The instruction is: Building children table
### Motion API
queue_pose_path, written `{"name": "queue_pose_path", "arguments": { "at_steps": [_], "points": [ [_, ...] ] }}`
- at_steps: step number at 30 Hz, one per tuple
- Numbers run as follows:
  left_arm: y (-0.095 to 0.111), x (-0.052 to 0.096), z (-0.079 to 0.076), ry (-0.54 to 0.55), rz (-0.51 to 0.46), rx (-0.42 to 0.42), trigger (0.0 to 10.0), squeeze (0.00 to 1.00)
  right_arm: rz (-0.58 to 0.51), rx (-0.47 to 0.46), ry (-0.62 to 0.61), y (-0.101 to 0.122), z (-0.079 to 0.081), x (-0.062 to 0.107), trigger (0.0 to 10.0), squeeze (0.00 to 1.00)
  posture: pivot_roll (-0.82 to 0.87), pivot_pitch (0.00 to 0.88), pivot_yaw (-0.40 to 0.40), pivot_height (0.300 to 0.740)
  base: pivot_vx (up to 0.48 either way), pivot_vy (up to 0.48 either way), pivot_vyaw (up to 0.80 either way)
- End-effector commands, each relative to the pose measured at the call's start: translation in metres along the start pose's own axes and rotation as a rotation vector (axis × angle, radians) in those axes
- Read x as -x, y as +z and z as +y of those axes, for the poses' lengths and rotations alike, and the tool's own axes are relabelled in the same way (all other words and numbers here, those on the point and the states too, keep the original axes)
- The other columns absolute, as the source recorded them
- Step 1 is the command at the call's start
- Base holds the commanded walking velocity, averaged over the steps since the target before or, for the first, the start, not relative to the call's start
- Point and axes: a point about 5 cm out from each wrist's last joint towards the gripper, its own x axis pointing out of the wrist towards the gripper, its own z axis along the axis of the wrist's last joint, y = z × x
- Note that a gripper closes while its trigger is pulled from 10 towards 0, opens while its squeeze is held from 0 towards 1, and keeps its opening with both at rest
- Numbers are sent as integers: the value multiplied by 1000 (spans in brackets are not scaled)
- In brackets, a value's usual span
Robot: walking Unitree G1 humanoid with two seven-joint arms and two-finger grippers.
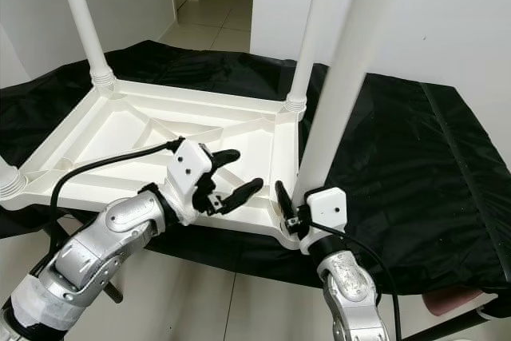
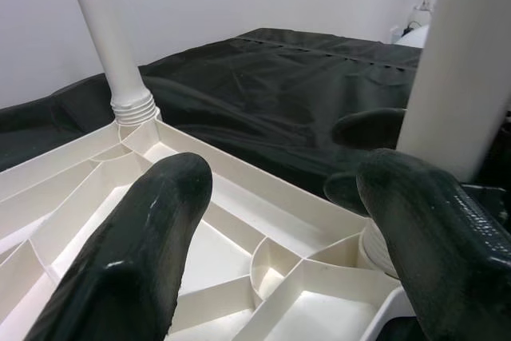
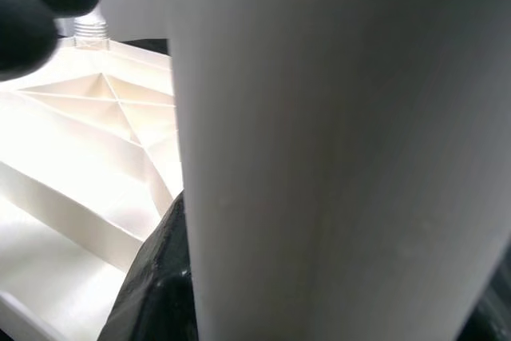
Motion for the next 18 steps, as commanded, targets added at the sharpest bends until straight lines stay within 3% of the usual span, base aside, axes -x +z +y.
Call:
{"name": "queue_pose_path", "arguments": {
  "at_steps": [1,6,12,15,16,18],
  "points": [
    [-2,1,0,-47,7,-6,10000,0,87,11,42,-17,4,6,10000,0,-44,42,-36,740,0,0,0],
    [-1,1,2,-43,5,-12,10000,0,96,57,134,-19,9,6,10000,0,-38,44,-36,740,0,0,0],
    [-1,3,3,-38,4,-14,10000,0,111,43,198,-22,12,8,10000,0,-33,46,-38,740,0,0,0],
    [0,3,3,-34,4,-15,10000,0,122,-8,210,-24,14,10,10000,0,-31,47,-39,740,0,0,0],
    [0,3,3,-31,2,-15,10000,0,129,-92,194,-24,14,9,10000,0,-30,52,-40,740,0,0,0],
    [1,3,3,-30,1,-15,10000,0,130,-112,187,-24,14,9,10000,0,-30,52,-40,740,0,0,0]
  ]
}}
